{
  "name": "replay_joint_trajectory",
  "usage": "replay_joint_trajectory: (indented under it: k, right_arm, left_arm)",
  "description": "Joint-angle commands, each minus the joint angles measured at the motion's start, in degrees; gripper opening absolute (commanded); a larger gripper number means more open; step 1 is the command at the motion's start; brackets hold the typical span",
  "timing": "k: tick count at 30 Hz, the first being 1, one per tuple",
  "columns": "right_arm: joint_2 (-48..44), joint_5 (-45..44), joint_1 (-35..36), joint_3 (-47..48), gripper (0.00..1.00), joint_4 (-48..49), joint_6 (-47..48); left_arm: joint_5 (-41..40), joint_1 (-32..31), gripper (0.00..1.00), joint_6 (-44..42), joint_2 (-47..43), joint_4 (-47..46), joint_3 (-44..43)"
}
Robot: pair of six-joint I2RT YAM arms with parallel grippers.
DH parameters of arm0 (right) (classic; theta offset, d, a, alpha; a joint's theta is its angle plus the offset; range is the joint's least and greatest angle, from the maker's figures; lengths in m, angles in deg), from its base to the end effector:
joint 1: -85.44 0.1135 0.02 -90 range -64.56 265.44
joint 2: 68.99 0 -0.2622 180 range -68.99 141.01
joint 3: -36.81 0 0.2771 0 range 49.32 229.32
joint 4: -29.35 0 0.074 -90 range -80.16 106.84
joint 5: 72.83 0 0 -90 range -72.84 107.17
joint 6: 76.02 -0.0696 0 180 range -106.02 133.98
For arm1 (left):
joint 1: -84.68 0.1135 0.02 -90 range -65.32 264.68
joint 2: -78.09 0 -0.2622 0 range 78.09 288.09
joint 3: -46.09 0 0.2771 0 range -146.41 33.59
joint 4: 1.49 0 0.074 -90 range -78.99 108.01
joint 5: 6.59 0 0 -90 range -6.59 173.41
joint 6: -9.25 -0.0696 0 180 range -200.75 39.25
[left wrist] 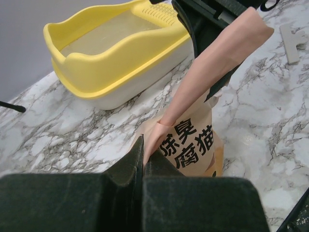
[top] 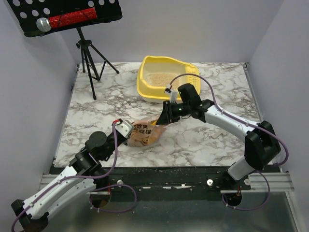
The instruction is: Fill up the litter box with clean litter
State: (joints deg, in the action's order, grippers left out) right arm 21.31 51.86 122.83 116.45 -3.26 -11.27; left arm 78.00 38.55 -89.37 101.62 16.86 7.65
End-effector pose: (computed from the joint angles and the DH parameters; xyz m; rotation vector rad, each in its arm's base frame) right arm 0.2852 0.2678 0.2345 -0.5937 2.4254 1.2160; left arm 0.1367 -0.1327 0.2809 0.6918 1.4952 -0.4247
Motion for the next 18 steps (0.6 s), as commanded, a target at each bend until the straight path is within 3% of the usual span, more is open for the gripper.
replay_joint_trajectory:
  k: [1,10,18]
  right_arm:
    - [4.6,9.1,1.1,-10.9,0.01,12.1,-7.4]
    - [7.3,14.5,2.2,-24.3,0.01,49.3,-27.5]
    - [7.0,10.7,4.1,-27.8,0.01,64.6,-37.0]
  left_arm:
    - [2.1,-0.8,0.0,1.5,1.3,-4.3,-2.3]
    - [0.4,-1.8,0.0,0.5,1.3,-3.6,-2.1]
    - [-2.2,-2.3,0.0,-0.9,0.7,-2.4,-2.2]
